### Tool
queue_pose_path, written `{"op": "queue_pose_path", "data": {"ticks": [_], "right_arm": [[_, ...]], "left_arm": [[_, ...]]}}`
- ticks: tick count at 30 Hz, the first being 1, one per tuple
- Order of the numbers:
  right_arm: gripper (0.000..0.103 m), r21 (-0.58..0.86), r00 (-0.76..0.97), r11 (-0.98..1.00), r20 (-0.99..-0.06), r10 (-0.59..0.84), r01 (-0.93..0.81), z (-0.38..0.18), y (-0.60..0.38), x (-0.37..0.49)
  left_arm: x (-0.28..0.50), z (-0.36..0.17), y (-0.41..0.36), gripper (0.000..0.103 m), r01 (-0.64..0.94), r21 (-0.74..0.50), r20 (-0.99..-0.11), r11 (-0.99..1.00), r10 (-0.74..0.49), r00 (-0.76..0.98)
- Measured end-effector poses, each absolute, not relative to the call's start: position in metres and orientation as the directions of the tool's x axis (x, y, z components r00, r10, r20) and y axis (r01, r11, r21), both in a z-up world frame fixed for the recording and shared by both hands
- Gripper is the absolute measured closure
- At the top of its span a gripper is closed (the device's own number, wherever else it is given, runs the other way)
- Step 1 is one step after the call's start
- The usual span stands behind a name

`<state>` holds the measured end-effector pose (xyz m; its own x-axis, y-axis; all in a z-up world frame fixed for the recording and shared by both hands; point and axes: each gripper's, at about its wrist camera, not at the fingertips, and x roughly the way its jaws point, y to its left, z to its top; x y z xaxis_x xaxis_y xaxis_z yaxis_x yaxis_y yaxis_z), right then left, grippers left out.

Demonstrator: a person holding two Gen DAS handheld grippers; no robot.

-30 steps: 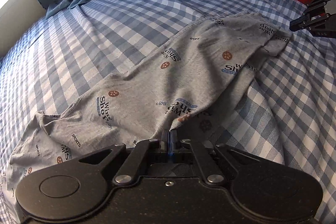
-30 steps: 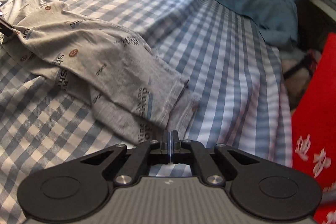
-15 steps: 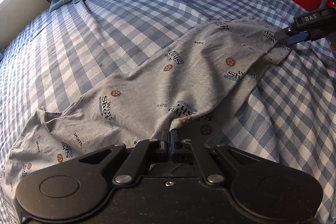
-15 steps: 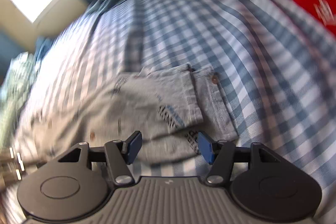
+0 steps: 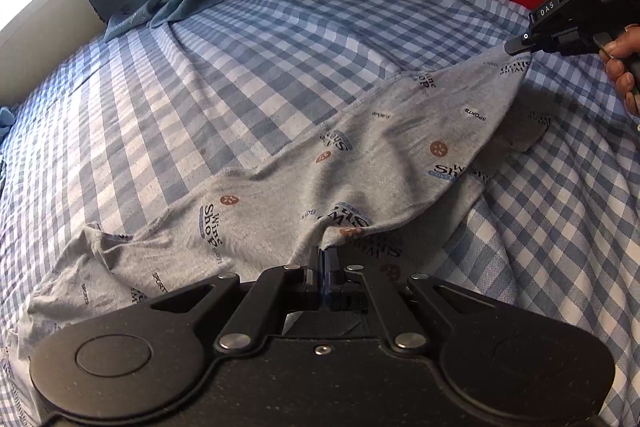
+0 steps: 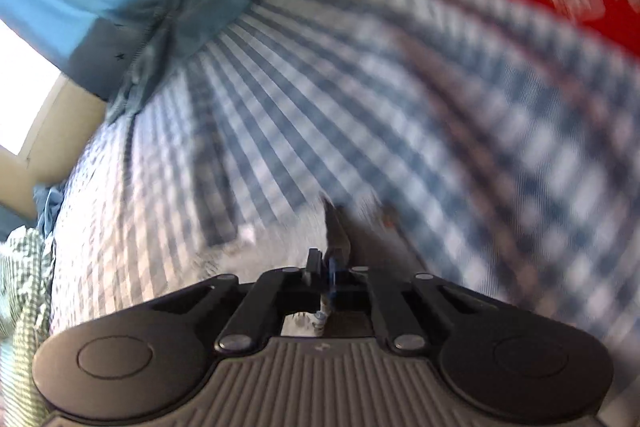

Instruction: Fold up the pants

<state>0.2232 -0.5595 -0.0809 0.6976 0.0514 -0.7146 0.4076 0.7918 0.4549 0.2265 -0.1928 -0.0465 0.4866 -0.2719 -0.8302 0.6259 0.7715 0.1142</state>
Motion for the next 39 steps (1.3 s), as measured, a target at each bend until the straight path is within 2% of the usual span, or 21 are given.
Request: {"op": "queue_pose_path", "data": {"ticks": [4, 12, 13, 15, 17, 18, 20, 22, 25, 29, 31, 33, 35, 39], "right_arm": [[0.100, 0.365, 0.736, 0.868, -0.677, -0.001, 0.337, -0.053, -0.561, 0.212], [0.099, 0.277, 0.576, 0.879, -0.817, 0.004, 0.387, -0.109, -0.570, 0.202], [0.098, 0.264, 0.566, 0.886, -0.825, 0.003, 0.380, -0.114, -0.568, 0.200], [0.094, 0.251, 0.558, 0.894, -0.830, 0.002, 0.371, -0.118, -0.565, 0.198], [0.081, 0.238, 0.562, 0.906, -0.827, 0.000, 0.351, -0.116, -0.564, 0.197], [0.080, 0.231, 0.569, 0.914, -0.822, 0.001, 0.333, -0.115, -0.563, 0.198], [0.061, 0.216, 0.578, 0.931, -0.816, 0.007, 0.295, -0.111, -0.563, 0.202], [0.048, 0.219, 0.584, 0.940, -0.811, 0.026, 0.262, -0.110, -0.568, 0.210], [0.039, 0.231, 0.556, 0.946, -0.829, 0.068, 0.228, -0.116, -0.574, 0.232], [0.037, 0.307, 0.516, 0.922, -0.843, 0.148, 0.237, -0.129, -0.579, 0.247], [0.040, 0.287, 0.511, 0.931, -0.848, 0.138, 0.225, -0.128, -0.575, 0.246], [0.061, 0.261, 0.503, 0.940, -0.856, 0.118, 0.222, -0.128, -0.573, 0.244], [0.087, 0.267, 0.502, 0.937, -0.856, 0.124, 0.224, -0.127, -0.575, 0.241], [0.095, 0.230, 0.515, 0.954, -0.851, 0.102, 0.192, -0.117, -0.569, 0.238]], "left_arm": [[0.222, -0.037, -0.191, 0.103, 0.648, 0.095, -0.813, 0.756, -0.317, 0.489], [0.217, -0.074, -0.197, 0.103, 0.664, 0.057, -0.881, 0.746, -0.274, 0.385], [0.218, -0.078, -0.197, 0.100, 0.657, 0.046, -0.889, 0.752, -0.269, 0.370], [0.218, -0.082, -0.198, 0.087, 0.646, 0.020, -0.897, 0.763, -0.271, 0.349], [0.216, -0.081, -0.196, 0.069, 0.635, -0.002, -0.895, 0.772, -0.285, 0.343], [0.215, -0.079, -0.196, 0.064, 0.629, -0.010, -0.892, 0.777, -0.291, 0.345], [0.214, -0.076, -0.195, 0.038, 0.615, -0.023, -0.884, 0.788, -0.304, 0.355], [0.212, -0.071, -0.194, 0.030, 0.591, -0.032, -0.874, 0.806, -0.309, 0.374], [0.213, -0.068, -0.190, 0.014, 0.529, -0.027, -0.870, 0.848, -0.280, 0.406], [0.220, -0.069, -0.174, 0.013, 0.405, -0.032, -0.877, 0.914, -0.220, 0.427], [0.223, -0.071, -0.161, 0.013, 0.329, -0.050, -0.883, 0.943, -0.195, 0.427], [0.223, -0.073, -0.148, 0.013, 0.259, -0.083, -0.887, 0.962, -0.190, 0.421], [0.222, -0.075, -0.135, 0.013, 0.194, -0.111, -0.892, 0.975, -0.184, 0.412], [0.216, -0.075, -0.115, 0.013, 0.117, -0.120, -0.898, 0.986, -0.158, 0.411]]}}
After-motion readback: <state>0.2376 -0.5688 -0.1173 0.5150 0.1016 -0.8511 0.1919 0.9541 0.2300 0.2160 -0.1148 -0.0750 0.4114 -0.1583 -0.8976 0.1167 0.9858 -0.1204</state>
